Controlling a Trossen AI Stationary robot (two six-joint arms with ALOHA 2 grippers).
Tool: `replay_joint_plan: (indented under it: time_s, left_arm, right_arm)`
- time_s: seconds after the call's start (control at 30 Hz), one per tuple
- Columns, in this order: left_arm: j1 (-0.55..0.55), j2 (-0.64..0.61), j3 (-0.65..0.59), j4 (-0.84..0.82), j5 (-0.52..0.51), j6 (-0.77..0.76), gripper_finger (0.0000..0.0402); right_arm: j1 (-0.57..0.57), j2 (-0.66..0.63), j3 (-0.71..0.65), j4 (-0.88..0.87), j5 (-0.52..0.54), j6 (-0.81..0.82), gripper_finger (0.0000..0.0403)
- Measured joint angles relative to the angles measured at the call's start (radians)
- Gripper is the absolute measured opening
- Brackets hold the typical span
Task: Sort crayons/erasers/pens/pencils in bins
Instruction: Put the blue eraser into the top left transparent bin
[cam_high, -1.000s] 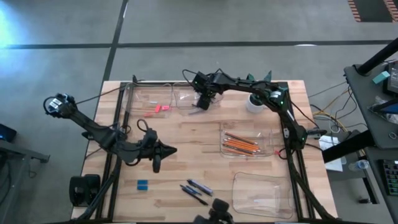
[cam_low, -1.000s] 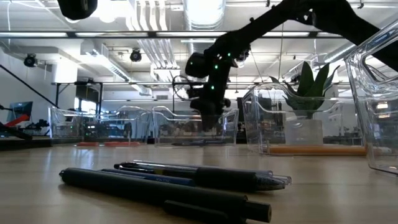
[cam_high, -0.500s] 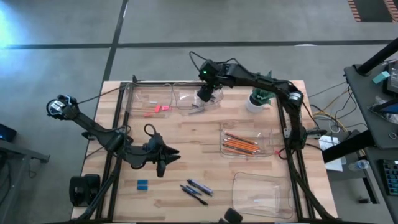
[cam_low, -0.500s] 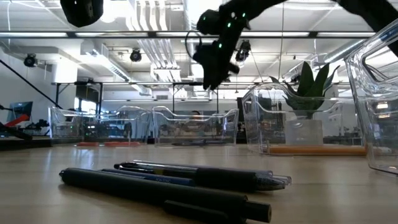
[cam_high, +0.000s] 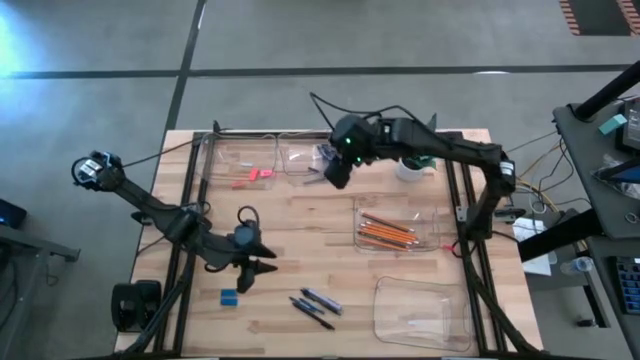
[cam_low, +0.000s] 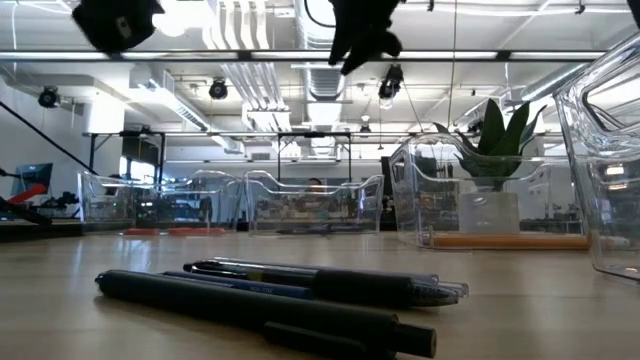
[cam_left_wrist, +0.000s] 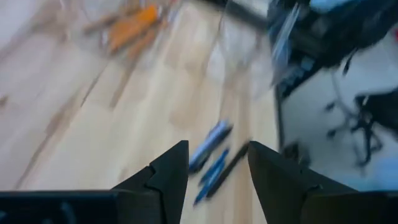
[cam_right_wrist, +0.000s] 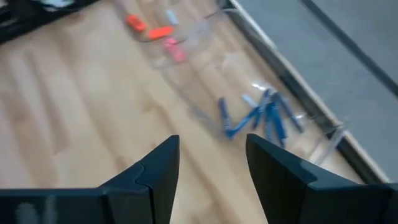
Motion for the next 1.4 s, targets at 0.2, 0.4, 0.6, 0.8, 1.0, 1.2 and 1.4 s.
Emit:
replay_joint_plan:
  time_s: [0.2,0.4,0.6,0.8,1.0,1.2,1.4]
  left_arm:
    - [-0.005,0.034,0.000,-0.292,0.142,-0.138,0.0153]
    - [-0.059,0.122,-0.001,-0.408,0.287,-0.158,0.0153]
    - [-0.097,0.247,-0.001,-0.433,0.370,-0.192,0.0153]
    - [-0.101,0.355,-0.001,-0.486,0.435,-0.233,0.0153]
    - [-0.133,0.428,-0.001,-0.487,0.478,-0.228,0.0153]
    - [-0.167,0.469,-0.001,-0.487,0.483,-0.227,0.0153]
    - [-0.189,0.481,-0.001,-0.487,0.485,-0.227,0.0153]
  right_arm:
    - [0.127,-0.029,-0.002,-0.010,0.002,0.077,0.0178]
    - [0.250,-0.025,-0.002,-0.034,0.002,0.081,0.0178]
    - [0.341,-0.025,-0.004,-0.116,0.024,0.100,0.0178]
    - [0.392,-0.025,-0.004,-0.121,0.097,0.115,0.0178]
    - [0.396,-0.024,-0.004,-0.121,0.105,0.123,0.0178]
    - [0.396,-0.024,-0.004,-0.121,0.119,0.134,0.0178]
    - [0.396,-0.024,-0.004,-0.118,0.134,0.142,0.0178]
